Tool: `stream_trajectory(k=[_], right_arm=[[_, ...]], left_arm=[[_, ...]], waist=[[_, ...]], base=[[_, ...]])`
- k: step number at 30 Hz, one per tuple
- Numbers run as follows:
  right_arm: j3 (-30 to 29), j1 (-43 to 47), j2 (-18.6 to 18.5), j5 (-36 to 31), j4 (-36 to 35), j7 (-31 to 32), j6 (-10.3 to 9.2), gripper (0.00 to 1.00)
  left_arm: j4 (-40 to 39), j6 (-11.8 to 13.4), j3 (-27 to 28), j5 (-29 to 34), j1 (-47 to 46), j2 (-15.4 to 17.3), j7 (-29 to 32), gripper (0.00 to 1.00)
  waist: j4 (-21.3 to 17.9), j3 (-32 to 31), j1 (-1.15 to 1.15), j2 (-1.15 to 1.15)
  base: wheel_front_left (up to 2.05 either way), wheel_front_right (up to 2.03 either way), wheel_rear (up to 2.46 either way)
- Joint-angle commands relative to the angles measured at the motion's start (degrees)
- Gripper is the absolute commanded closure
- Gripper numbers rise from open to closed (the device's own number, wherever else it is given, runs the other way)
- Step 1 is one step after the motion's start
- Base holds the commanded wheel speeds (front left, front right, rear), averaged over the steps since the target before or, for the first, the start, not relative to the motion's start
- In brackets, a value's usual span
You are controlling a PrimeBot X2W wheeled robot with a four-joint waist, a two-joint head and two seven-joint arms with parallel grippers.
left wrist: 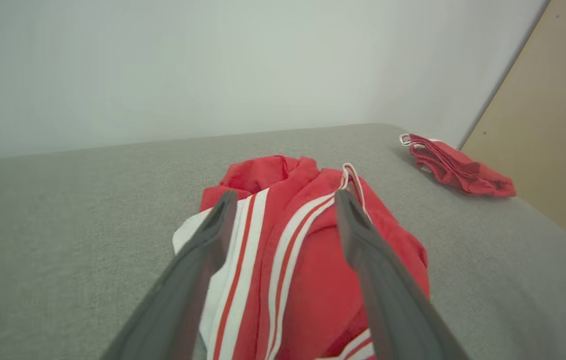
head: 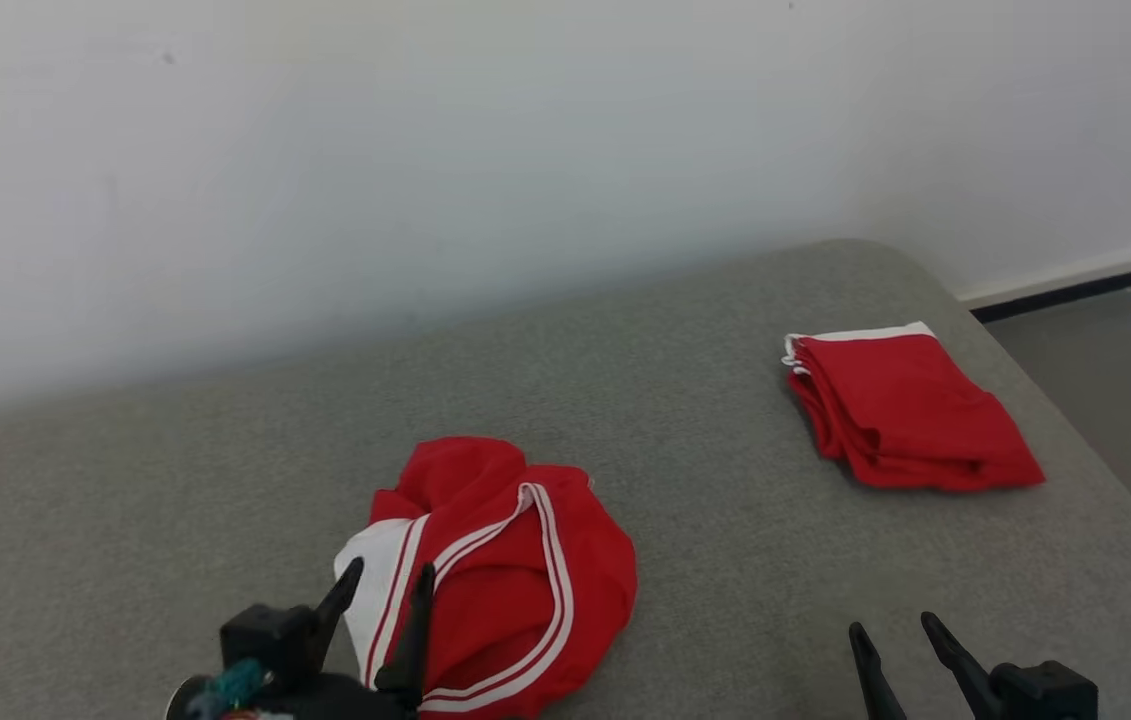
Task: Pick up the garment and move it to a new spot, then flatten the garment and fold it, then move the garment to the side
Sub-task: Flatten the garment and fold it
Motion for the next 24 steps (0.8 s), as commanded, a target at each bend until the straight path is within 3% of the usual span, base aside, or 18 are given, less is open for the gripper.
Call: stream_trajectory(k=[1,9,13,17,20,21,22,23,24], right_arm=[[-0.1,-0.5,-0.1,0.1,0.0,-0.2,-0.11,0.00],[0.6,-1.6,0.5,0.5,1.0,-1.2,-0.11,0.00],[1.2,-2.5,0.8,0.7,1.8,-1.9,-0.11,0.00],[0.9,-2.4,1.2,0.6,2.4,-2.7,-0.11,0.00],[0.6,-2.3,1.4,0.4,2.5,-3.1,-0.11,0.00],[0.6,-2.2,1.4,0.4,2.6,-3.2,-0.11,0.00],[0.6,-2.2,1.5,0.3,2.7,-3.2,-0.11,0.00],[0.6,-2.3,1.6,0.2,2.8,-3.2,-0.11,0.00],[0.8,-2.4,1.7,0.2,2.9,-3.1,-0.11,0.00]], left_arm=[[1.0,0.0,-0.4,-0.6,-1.7,0.1,1.3,0.00],[6.5,1.3,-1.9,-0.7,-10.0,-0.9,6.2,0.00],[9.9,3.8,-1.8,0.3,-12.7,-1.1,7.6,0.00],[13.1,7.2,-1.5,1.6,-15.0,-0.7,8.7,0.00],[14.3,6.8,-2.0,1.1,-15.7,-0.9,8.9,0.00],[14.4,6.4,-2.3,1.2,-16.0,-0.8,8.7,0.55],[14.5,5.8,-2.8,1.6,-16.3,-0.7,8.2,0.93],[14.7,5.6,-3.1,1.8,-16.4,-0.6,8.0,1.00],[15.0,5.5,-3.3,1.7,-16.2,-0.6,7.7,1.00]], waist=[[-5.2,2.8,-0.01,0.00],[-11.0,5.2,-0.01,0.00],[-13.3,6.0,-0.01,0.00],[-13.9,6.8,-0.01,0.00],[-14.0,6.9,-0.01,0.00],[-14.0,6.9,-0.01,0.00],[-14.0,6.9,-0.01,0.00],[-14.0,6.8,-0.01,0.00],[-13.9,6.7,-0.01,0.00]], base=[[0.00,0.00,0.00],[0.00,0.00,0.00],[0.00,0.00,0.00],[0.00,0.00,0.00],[0.00,0.00,0.00],[0.00,0.00,0.00],[0.00,0.00,0.00],[0.00,0.00,0.00],[0.00,0.00,0.00]])
